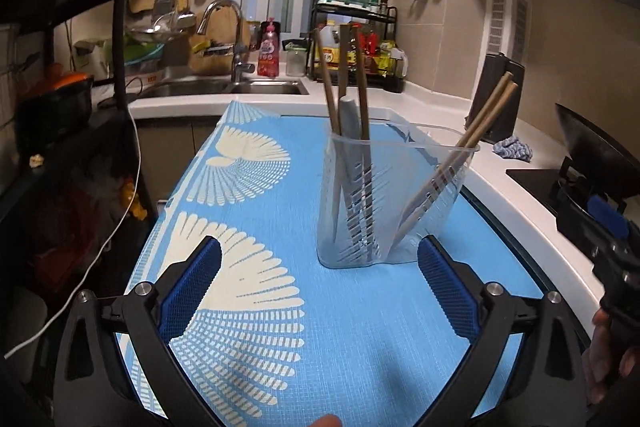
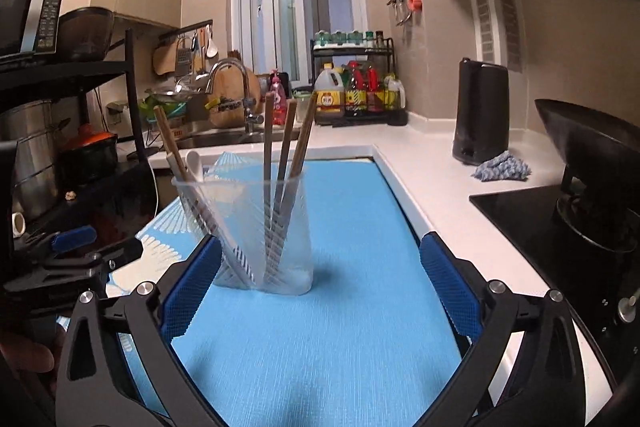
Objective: Organize utensils
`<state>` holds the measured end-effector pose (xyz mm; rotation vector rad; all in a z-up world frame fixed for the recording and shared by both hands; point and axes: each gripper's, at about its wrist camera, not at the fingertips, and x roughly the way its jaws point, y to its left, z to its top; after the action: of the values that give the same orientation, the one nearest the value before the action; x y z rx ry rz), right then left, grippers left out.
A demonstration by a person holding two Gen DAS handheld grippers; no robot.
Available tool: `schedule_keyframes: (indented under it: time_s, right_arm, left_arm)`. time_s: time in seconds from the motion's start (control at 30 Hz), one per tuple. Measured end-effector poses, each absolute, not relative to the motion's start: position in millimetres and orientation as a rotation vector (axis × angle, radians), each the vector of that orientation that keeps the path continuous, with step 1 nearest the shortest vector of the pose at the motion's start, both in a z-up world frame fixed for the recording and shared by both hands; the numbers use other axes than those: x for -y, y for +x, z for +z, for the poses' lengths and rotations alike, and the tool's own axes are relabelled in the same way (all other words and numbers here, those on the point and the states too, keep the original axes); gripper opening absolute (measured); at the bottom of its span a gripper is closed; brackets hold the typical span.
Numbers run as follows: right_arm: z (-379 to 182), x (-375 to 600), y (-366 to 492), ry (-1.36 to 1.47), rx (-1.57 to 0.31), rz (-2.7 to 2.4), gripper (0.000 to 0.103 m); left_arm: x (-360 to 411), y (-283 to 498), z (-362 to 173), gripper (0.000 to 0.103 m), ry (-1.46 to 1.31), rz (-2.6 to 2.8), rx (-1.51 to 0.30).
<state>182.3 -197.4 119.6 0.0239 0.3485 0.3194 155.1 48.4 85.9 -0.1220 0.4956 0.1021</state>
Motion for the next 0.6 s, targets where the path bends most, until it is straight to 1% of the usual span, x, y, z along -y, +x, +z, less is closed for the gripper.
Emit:
schedule_keyframes:
  time_s: [0.23,0.6]
  right_arm:
    - [111.7,194.6,188.7,0.023,-0.391,0.299,0.098]
    - [110.3,192.8,188.4,0.015,-0.396,0.292,0.098]
  left_arm:
    - [-45.5,153.8,78.8,0.095,-0.106,0.12,-0.51]
    - [-42.6,149.8,80.5,0.095,-0.099,0.12,-0.499]
